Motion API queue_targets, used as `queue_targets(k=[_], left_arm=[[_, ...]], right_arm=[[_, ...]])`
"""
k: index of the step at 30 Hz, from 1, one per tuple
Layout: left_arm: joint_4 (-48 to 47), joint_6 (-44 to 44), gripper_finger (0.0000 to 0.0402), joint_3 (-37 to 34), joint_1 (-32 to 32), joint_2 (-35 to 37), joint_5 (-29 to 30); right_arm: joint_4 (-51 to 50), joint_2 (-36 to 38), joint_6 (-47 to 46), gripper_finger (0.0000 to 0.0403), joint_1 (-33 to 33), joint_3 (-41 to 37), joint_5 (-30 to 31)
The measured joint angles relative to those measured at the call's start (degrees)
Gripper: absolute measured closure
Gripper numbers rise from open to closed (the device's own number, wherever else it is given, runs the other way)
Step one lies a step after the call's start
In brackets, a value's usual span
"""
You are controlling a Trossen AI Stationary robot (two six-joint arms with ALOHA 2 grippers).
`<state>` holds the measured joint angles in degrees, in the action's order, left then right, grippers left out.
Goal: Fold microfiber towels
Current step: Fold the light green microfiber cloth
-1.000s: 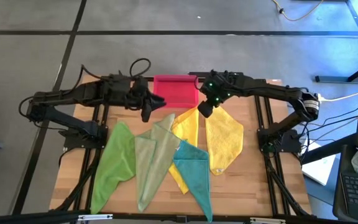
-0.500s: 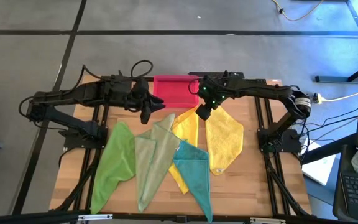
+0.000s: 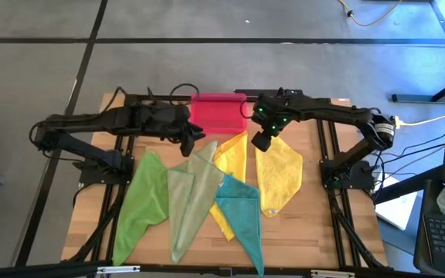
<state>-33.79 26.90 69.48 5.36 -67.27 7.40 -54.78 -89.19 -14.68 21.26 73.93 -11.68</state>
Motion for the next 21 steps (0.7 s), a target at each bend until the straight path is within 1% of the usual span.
queue_targets(k=[2,9,11,16,19,21], left_arm=[[-1.07,0.34,0.0287,-0.98,-0.02,-0.37,0.00],[-13.96,5.64,0.0287,-3.78,1.53,-0.67,0.42],[-15.92,5.85,0.0287,-4.84,2.03,-0.67,-0.39],[-17.46,2.37,0.0287,-8.06,1.73,-0.69,-0.60],[-17.71,4.54,0.0287,-10.13,1.74,-0.69,-0.45],[-16.20,5.87,0.0287,-11.48,1.73,-0.65,-1.82]], right_arm=[[-0.12,0.73,-0.02,0.0221,-0.11,0.00,-0.02],[-2.44,2.63,0.42,0.0221,-1.35,0.00,-0.40],[-2.34,2.71,0.31,0.0221,-2.05,0.00,-0.44],[-0.76,2.73,0.36,0.0221,-4.67,0.00,-1.81],[-0.25,2.73,0.72,0.0221,-6.16,0.00,-2.47],[-0.24,2.73,1.48,0.0221,-6.99,0.00,-2.47]])
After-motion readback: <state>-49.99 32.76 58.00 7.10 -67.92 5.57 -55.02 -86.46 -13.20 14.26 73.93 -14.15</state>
